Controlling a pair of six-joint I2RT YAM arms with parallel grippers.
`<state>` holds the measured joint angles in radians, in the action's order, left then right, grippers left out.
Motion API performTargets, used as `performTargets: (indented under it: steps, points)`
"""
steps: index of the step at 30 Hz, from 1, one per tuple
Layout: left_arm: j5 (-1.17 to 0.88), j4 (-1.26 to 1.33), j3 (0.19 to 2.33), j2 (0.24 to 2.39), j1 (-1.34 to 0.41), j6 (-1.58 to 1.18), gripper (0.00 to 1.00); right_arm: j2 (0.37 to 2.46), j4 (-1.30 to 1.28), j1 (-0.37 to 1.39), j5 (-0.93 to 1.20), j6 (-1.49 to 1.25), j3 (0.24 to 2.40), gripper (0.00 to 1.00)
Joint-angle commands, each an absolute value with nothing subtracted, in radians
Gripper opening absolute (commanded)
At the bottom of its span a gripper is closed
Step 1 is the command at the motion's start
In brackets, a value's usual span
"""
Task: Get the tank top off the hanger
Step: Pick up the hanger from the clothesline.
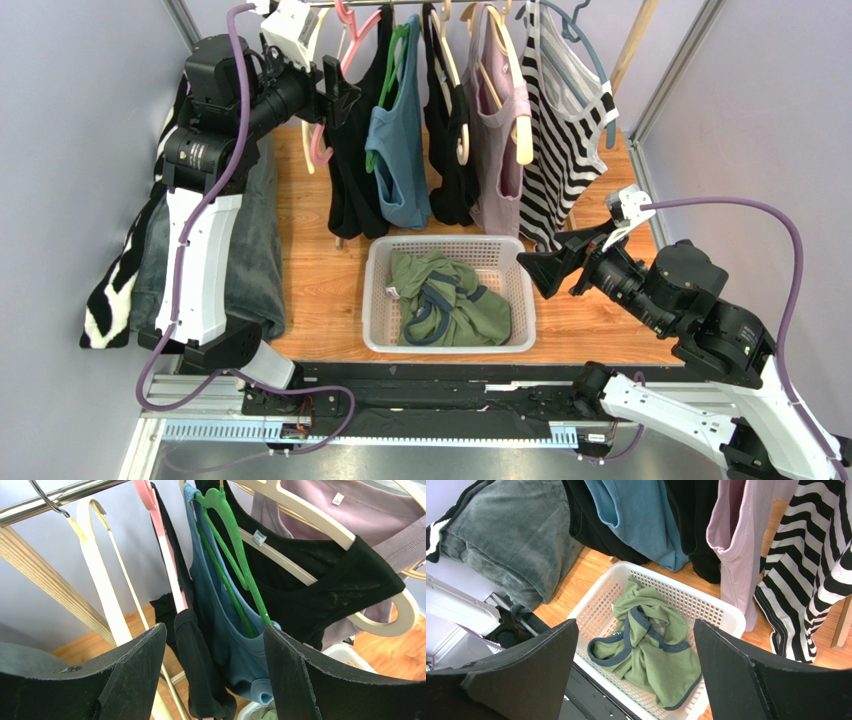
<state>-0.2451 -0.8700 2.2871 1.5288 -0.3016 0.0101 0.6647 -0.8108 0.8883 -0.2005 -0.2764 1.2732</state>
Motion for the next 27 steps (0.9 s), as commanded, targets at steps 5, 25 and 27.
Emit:
performTargets:
  steps: [5,25,27]
  points:
    - [-0.259,-0.836,2.324,1.585,-0.307,0.034,0.73,0.644,-0.799,0.885,-0.212,-0.304,1.256,0.89]
    - [-0.248,-0.89,2.209,1.559,-0.307,0.057,0.5,0.646,-0.845,0.885,-0.25,-0.299,1.281,0.85]
    - [-0.25,-0.891,2.21,1.56,-0.308,0.057,0.43,0.64,-0.85,0.885,-0.255,-0.298,1.281,0.84]
